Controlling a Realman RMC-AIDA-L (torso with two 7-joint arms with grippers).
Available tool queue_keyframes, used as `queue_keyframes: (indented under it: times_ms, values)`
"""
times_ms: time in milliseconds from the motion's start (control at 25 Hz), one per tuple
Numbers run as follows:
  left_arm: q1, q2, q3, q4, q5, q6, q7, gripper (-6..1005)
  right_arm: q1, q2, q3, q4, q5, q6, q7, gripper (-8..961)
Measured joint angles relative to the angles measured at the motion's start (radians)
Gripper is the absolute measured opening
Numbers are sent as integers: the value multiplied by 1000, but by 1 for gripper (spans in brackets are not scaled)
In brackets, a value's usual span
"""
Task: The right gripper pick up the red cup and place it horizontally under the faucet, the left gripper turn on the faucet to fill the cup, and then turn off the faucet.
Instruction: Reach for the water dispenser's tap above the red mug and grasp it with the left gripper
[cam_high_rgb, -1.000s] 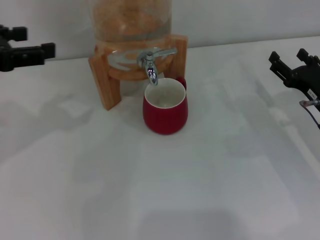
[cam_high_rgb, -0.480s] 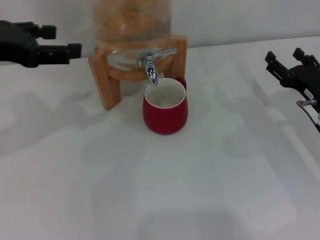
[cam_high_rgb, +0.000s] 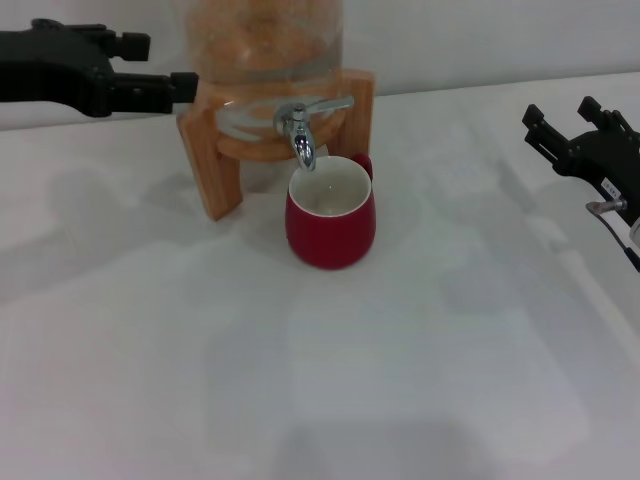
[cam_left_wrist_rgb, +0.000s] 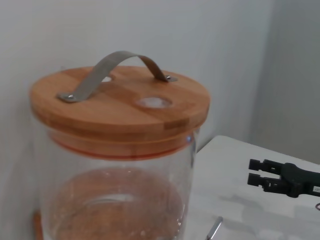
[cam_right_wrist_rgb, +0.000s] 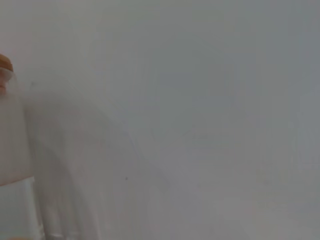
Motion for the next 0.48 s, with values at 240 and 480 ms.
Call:
queue_keyframes:
  times_ms: [240, 480]
  values:
    - [-13, -4, 6, -19, -2, 4, 3, 829, 4, 0, -9, -1, 0, 0, 0, 830]
    - [-53, -12, 4, -88, -4, -11, 47, 829, 8, 1, -11, -1, 0, 1, -3, 830]
